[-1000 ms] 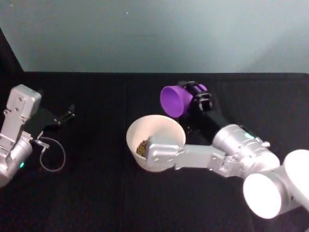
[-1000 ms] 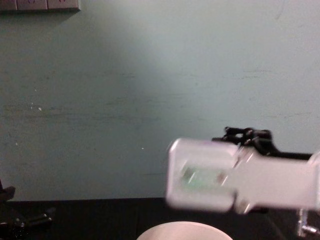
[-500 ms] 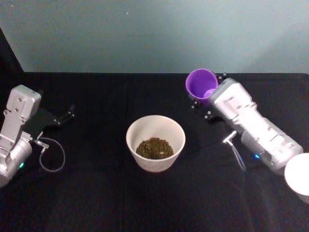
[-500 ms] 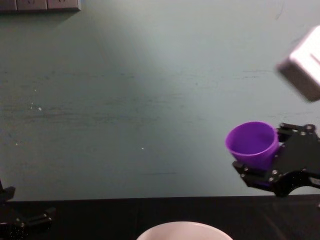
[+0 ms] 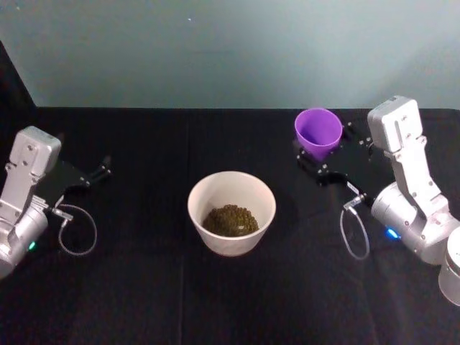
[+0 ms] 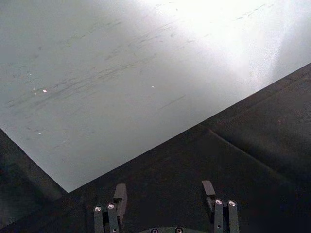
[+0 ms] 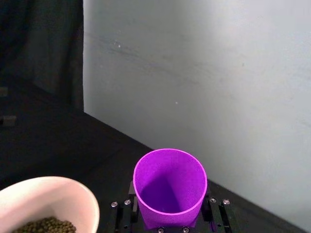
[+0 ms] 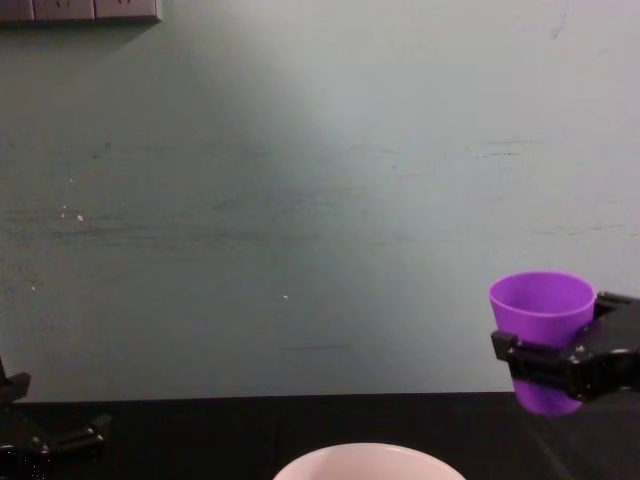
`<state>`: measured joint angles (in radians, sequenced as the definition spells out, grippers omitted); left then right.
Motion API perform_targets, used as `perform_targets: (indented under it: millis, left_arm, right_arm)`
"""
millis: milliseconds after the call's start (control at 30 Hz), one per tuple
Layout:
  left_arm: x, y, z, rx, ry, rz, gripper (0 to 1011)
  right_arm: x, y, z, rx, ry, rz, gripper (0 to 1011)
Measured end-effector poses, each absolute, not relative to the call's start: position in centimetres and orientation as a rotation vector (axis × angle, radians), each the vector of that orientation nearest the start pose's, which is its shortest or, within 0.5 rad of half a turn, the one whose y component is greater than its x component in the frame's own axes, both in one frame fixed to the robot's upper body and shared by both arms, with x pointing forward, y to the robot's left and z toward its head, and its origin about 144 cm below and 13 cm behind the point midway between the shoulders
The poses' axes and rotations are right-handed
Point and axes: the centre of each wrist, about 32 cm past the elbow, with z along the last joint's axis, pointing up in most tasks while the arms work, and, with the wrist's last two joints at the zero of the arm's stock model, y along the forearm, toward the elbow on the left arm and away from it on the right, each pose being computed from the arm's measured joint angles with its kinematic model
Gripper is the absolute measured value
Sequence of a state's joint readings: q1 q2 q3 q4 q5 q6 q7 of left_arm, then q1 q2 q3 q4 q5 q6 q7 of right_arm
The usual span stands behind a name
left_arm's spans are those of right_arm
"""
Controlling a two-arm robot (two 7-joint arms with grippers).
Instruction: Pick up the cup and pour the mung beans from the cup into the bowl.
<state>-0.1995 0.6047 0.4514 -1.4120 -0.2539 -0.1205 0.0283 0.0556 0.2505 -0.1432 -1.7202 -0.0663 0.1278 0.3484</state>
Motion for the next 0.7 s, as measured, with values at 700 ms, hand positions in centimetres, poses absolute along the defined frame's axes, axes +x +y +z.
perform_targets:
  millis: [700]
  left_arm:
    - [48.9,31.0,114.0,0.304,-0.285,1.248,1000]
  right_arm:
    - [48.3,-26.1,115.4,-0.133,0.063,-1.037,718]
